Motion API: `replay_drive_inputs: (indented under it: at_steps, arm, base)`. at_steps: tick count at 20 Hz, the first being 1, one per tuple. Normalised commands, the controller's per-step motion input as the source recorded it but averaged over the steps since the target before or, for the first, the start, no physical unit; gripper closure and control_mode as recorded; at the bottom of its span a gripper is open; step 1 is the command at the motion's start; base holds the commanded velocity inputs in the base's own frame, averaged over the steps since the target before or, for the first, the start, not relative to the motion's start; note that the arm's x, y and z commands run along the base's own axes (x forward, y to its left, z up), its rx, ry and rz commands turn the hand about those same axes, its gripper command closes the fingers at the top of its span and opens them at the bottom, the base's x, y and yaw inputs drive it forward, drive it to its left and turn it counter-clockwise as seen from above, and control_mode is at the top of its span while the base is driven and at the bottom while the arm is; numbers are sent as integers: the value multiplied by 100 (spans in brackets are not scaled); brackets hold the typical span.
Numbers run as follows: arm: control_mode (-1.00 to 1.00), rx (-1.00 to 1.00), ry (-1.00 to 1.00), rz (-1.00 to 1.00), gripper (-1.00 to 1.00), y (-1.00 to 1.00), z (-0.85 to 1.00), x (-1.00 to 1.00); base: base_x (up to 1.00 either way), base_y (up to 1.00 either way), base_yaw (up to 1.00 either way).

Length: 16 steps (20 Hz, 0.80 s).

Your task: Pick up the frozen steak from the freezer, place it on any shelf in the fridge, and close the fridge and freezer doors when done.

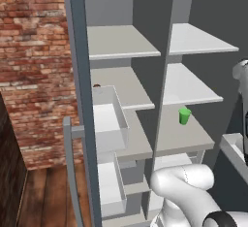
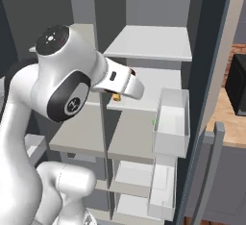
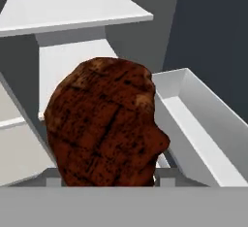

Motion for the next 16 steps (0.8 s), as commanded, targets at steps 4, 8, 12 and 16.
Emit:
replay_drive_inputs:
  at_steps: [4,8,12,16]
  arm:
    - [-100,0,-43,-8,100,-9,4,61]
    - [-100,0,-40,1,100,0,0,44]
    - [-100,0,-12,4,100,0,0,4]
    - [-100,4,4,0,100,-3,21,49]
  base:
    - [0,0,0]
    - [0,0,0]
    - [0,0,0]
    - [0,0,0]
